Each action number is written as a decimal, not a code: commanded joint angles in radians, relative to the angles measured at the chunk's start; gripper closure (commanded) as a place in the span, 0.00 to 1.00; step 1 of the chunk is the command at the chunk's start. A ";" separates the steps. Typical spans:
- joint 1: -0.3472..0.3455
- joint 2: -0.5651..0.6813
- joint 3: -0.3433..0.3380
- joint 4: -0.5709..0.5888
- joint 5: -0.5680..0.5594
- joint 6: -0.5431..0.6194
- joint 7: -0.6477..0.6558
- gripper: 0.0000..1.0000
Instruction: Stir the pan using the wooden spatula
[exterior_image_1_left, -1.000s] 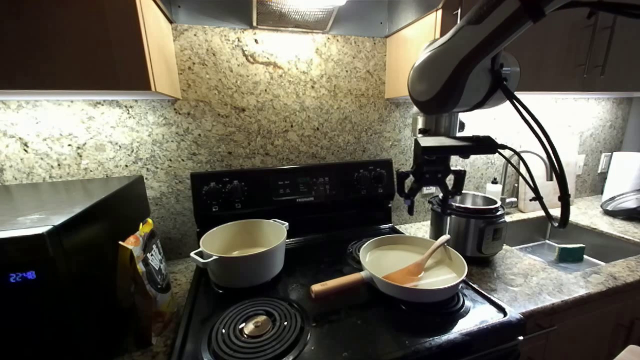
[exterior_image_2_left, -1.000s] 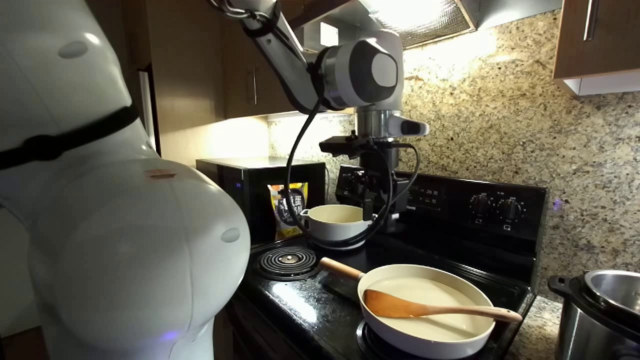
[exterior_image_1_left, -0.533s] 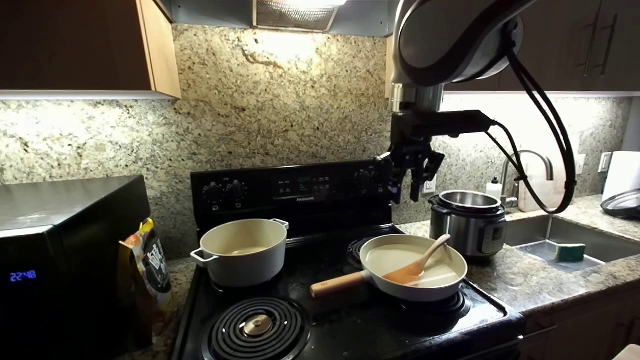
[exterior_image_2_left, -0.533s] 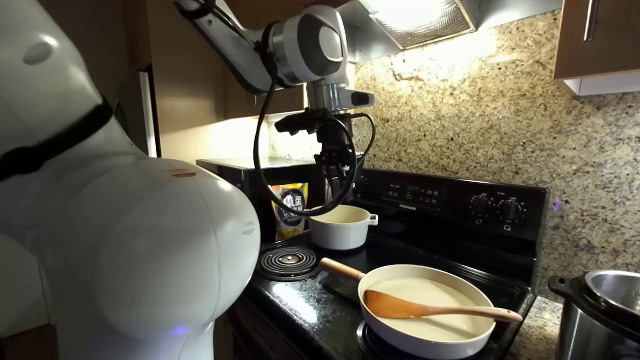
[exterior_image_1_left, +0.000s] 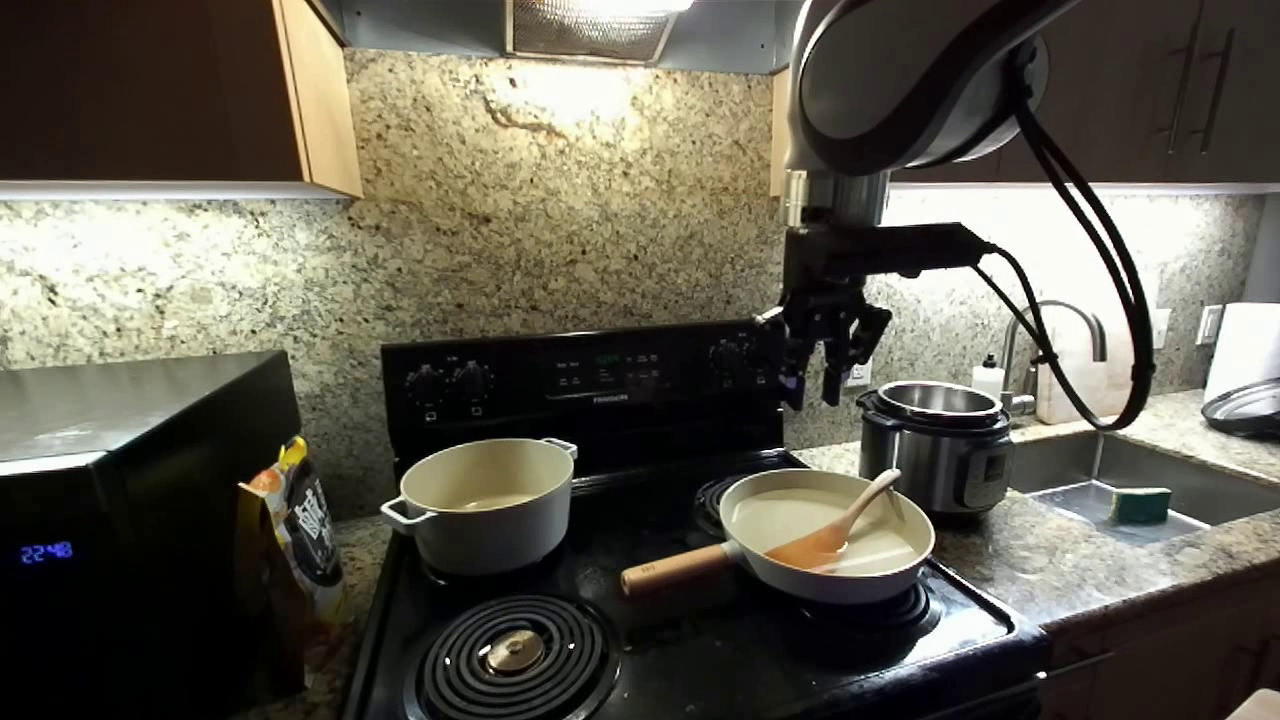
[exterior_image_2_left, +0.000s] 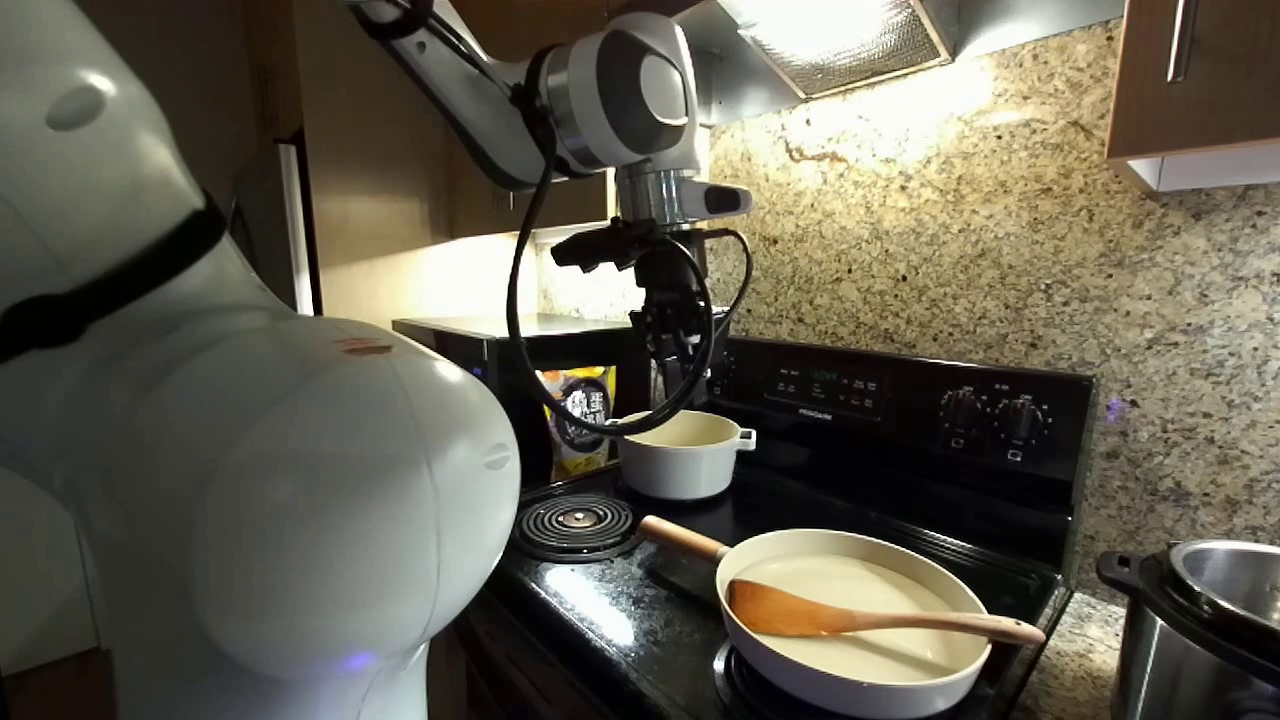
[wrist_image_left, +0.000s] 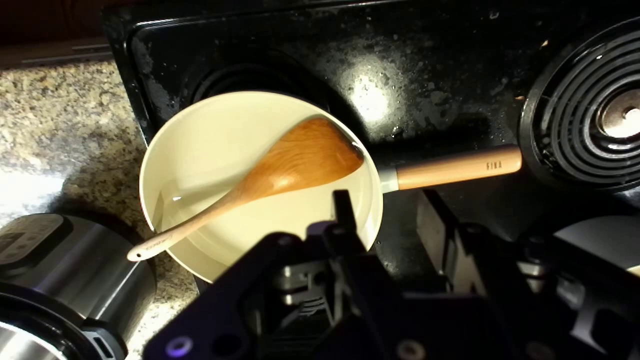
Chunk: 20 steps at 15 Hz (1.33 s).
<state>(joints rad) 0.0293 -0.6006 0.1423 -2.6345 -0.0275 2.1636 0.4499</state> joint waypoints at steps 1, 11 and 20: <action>-0.015 -0.001 0.014 0.002 0.010 -0.003 -0.009 0.60; -0.053 0.036 0.009 0.001 -0.006 0.017 0.010 0.00; -0.166 0.143 0.020 -0.004 -0.058 0.023 0.161 0.00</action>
<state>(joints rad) -0.0968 -0.4967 0.1439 -2.6347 -0.0482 2.1702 0.5211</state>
